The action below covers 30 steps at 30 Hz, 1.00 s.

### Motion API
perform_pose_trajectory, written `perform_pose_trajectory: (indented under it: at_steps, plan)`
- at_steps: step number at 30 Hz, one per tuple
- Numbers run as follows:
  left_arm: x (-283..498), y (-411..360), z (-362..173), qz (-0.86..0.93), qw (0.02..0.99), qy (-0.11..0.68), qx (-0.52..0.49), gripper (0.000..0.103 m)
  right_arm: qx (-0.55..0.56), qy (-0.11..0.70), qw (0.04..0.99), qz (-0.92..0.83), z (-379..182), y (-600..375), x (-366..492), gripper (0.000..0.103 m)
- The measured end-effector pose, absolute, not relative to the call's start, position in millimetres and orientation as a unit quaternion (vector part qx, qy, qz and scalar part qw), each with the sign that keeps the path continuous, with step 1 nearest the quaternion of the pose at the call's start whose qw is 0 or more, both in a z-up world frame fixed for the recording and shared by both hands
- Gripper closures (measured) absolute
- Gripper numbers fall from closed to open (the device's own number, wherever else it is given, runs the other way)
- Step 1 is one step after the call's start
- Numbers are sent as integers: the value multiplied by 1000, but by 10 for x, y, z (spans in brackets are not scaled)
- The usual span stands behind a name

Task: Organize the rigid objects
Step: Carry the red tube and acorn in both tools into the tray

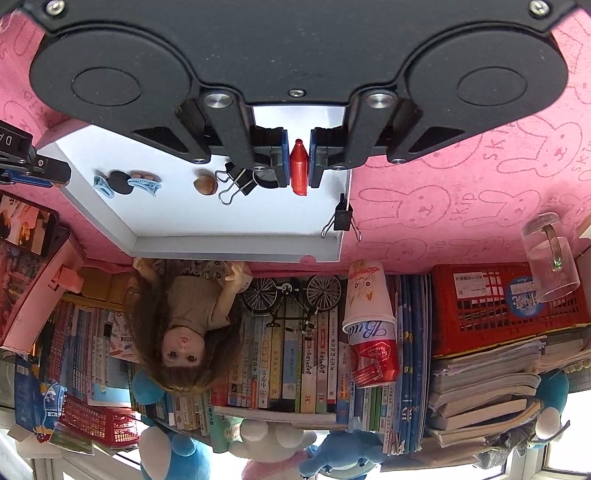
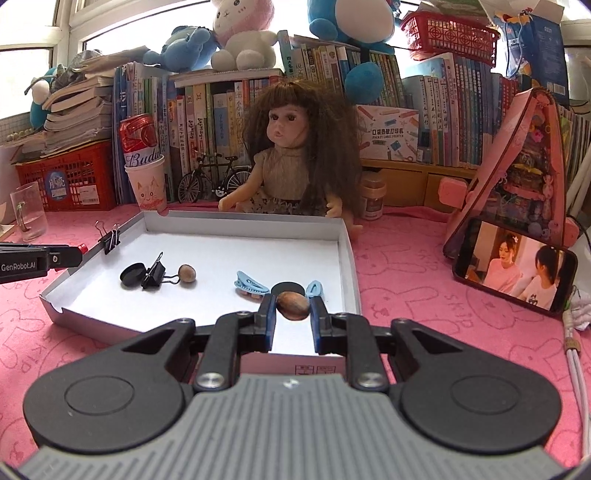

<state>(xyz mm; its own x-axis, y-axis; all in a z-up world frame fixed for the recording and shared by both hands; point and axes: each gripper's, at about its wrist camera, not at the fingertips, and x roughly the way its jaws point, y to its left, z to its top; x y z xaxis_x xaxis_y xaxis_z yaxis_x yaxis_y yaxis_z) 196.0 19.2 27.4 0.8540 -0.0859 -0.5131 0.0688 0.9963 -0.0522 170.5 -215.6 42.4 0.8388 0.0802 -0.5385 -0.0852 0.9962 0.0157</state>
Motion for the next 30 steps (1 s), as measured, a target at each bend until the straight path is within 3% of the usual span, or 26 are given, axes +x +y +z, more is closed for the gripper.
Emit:
perform_pose_trajectory:
  at_steps: [30]
  plan:
    - [2443, 91, -69, -15, 951, 308, -14, 94, 22, 349, 936, 31, 148, -2128, 2306, 80]
